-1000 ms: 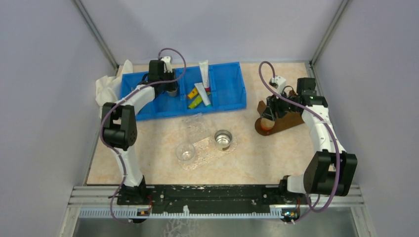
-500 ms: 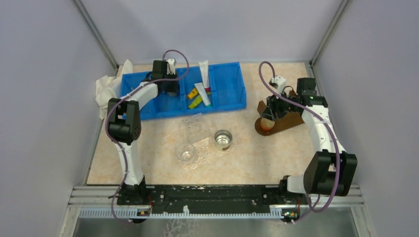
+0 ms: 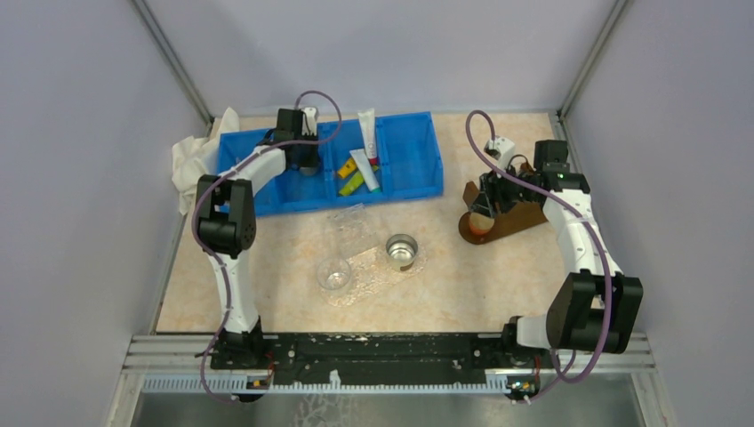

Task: Prepare toiletry sets of a toothbrush and toothpaste on the tray
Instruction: Pick up the cup from the storage box.

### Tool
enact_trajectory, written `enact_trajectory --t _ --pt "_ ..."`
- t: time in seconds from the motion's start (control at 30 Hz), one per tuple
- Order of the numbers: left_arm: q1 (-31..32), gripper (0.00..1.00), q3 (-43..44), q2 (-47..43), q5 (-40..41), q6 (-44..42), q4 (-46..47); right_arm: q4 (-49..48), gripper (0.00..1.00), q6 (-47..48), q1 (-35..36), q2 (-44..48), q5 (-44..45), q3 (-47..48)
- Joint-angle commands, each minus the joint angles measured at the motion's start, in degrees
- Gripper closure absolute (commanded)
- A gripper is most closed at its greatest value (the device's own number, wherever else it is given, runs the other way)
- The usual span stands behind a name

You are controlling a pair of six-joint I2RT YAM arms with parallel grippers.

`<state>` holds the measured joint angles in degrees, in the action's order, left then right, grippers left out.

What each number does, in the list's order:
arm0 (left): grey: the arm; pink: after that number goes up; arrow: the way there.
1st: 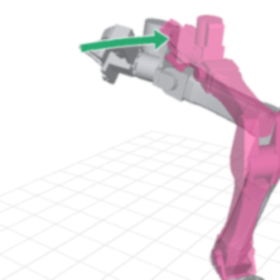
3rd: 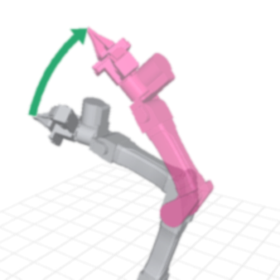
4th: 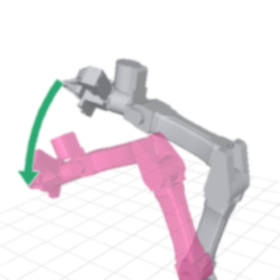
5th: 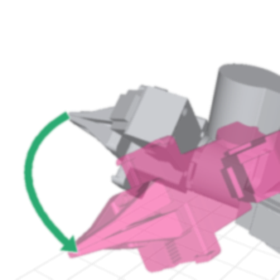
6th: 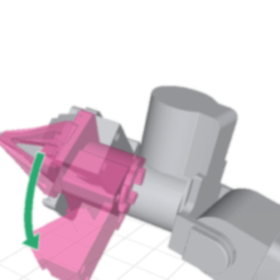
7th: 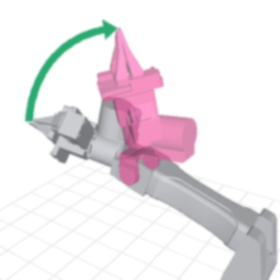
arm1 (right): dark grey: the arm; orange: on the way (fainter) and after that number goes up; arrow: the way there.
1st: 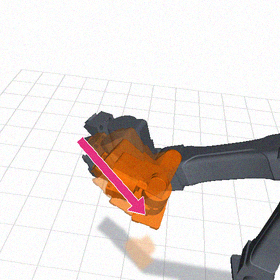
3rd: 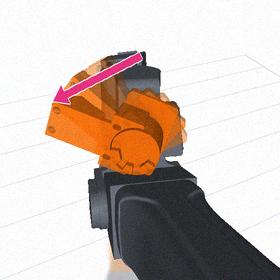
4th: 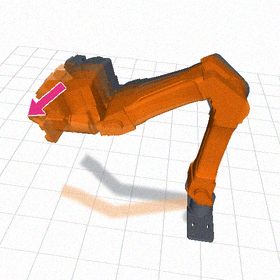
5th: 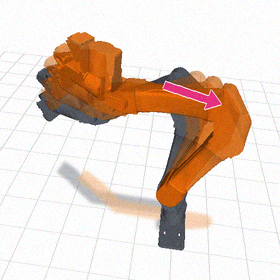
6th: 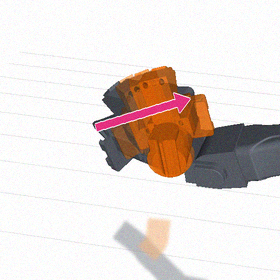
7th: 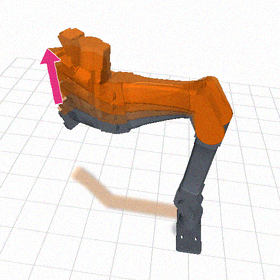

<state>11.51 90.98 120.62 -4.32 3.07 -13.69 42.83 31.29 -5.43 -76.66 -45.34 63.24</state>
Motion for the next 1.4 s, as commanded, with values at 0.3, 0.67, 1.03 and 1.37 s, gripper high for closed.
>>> enact_trajectory --t 0.3,0.67,1.03,1.37 --pt "0.18 1.00 -4.32 -6.36 3.37 -0.61 3.42 -1.45 0.48 0.00 -0.45 0.64 -2.16 0.04" --pt "0.25 1.00 -14.16 -20.03 4.34 -0.27 10.11 -1.37 0.48 0.08 -0.46 0.37 -2.55 0.04" --pt "0.87 1.00 -24.33 -36.57 -1.13 0.17 15.96 -0.48 0.48 1.16 -0.42 0.63 -4.62 0.30" --pt "1.03 1.00 -29.69 -45.04 -22.28 1.35 23.33 2.62 0.48 5.65 -0.25 1.56 -13.05 0.31"
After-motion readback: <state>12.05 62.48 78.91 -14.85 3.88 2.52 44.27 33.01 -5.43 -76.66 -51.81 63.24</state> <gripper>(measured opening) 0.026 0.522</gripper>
